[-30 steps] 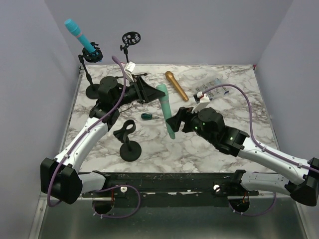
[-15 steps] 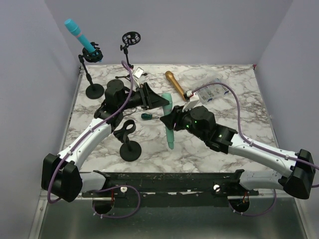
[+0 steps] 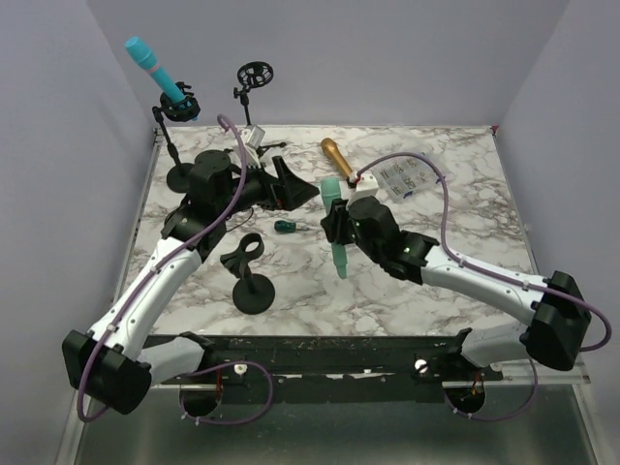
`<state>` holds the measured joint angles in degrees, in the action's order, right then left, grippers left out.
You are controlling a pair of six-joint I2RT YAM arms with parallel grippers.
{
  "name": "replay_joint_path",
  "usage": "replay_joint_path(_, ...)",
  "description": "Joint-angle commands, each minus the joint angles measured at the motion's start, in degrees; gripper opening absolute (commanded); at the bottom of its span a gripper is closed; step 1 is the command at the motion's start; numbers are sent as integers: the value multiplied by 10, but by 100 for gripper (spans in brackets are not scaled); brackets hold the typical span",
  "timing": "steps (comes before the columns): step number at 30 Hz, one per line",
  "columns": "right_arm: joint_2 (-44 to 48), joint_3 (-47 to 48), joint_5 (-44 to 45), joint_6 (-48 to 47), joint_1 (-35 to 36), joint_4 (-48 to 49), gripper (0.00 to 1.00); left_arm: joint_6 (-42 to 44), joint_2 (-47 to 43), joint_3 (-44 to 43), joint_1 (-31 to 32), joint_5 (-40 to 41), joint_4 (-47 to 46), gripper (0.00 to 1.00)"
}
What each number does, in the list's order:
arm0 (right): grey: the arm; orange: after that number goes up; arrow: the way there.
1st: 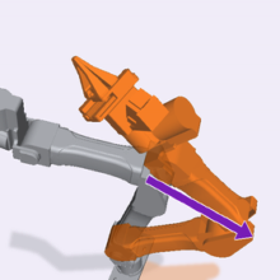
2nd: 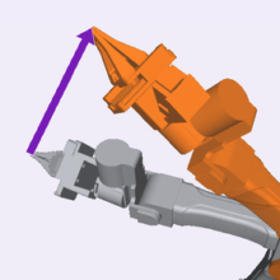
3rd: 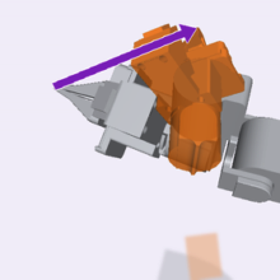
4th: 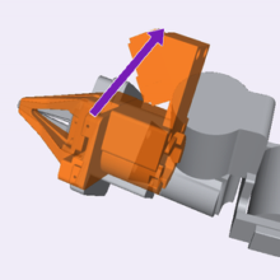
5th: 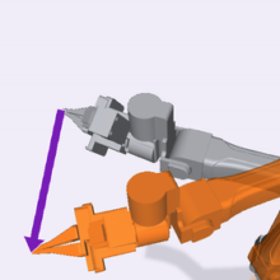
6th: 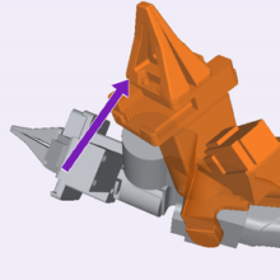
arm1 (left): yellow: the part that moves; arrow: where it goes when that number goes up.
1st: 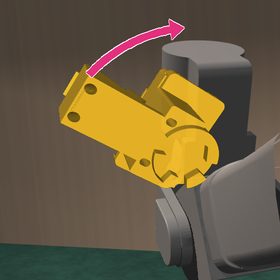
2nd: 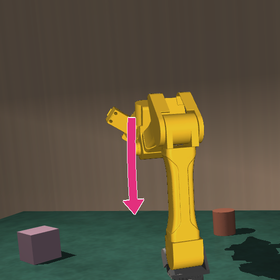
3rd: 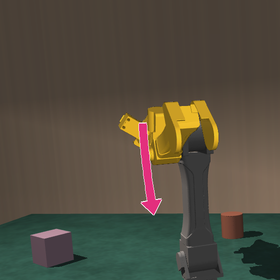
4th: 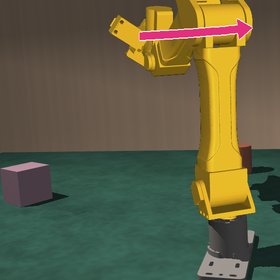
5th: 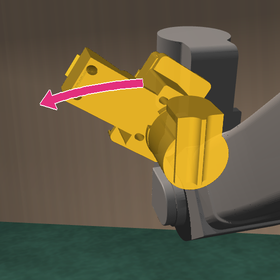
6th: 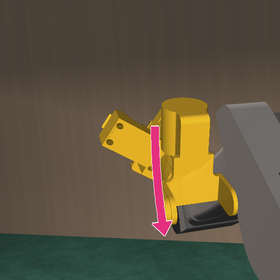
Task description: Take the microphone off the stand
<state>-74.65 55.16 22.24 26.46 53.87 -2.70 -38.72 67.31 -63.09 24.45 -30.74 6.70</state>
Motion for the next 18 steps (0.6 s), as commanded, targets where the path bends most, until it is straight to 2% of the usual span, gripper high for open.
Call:
replay_joint_path(1,-62,50,41,-49,-51,-42,3,84,-57,-19,0,129,61,99)
replay_joint_path(6,-178,126,55,-140,-95,-41,3,116,-107,-5,-5,226,62,99)
replay_joint_path(9,-255,190,7,-180,-131,-38,3,124,-132,1,-10,259,63,98)
replay_joint_path(11,-313,251,-19,-211,-144,-52,3,128,-157,18,-11,281,48,98)
replay_joint_path(18,-534,505,25,-294,-151,-152,4,144,-204,50,-16,340,19,97)
